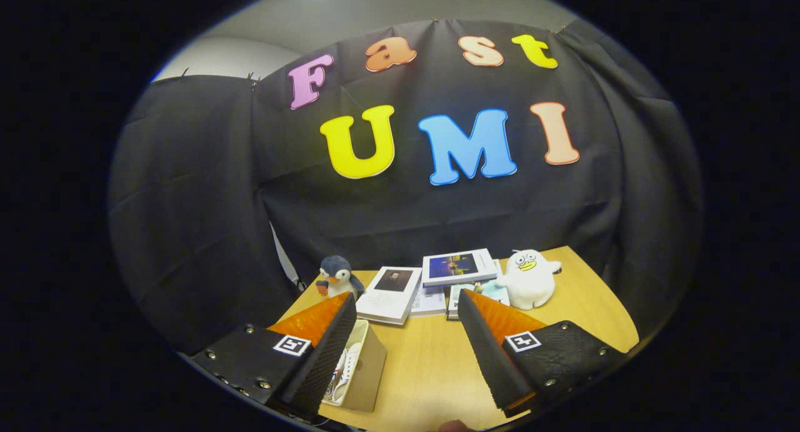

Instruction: Open the storage box then place both shoes into the box .Put the left shoe in first, then the right shoe, with the right side of both shoes facing outward in a uniform manner.

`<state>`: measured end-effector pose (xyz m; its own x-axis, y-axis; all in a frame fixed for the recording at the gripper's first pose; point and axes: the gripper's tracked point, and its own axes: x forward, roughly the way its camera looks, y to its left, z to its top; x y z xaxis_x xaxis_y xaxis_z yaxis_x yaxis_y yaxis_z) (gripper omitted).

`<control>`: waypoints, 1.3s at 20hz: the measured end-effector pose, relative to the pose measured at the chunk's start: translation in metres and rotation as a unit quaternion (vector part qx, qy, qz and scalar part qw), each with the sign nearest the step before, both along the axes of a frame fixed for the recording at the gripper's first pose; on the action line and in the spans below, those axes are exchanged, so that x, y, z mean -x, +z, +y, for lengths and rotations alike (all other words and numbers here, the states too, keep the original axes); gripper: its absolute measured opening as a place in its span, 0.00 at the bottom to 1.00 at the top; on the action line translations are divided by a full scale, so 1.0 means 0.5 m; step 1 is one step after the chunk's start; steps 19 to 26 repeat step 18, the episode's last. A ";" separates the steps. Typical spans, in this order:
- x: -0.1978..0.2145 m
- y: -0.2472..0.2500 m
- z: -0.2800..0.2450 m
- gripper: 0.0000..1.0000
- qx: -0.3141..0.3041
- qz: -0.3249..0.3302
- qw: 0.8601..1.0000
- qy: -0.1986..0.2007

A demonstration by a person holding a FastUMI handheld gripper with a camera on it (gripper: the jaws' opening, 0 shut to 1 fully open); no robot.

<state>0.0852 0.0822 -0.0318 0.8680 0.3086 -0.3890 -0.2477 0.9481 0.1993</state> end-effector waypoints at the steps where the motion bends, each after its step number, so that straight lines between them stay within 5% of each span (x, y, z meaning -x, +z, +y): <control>1: 0.006 0.016 -0.017 0.98 0.005 -0.015 1.000 -0.005; 15: 0.047 0.083 -0.168 0.97 0.009 -0.085 0.993 -0.079; 26: 0.055 0.073 -0.178 0.97 0.024 -0.082 0.993 -0.086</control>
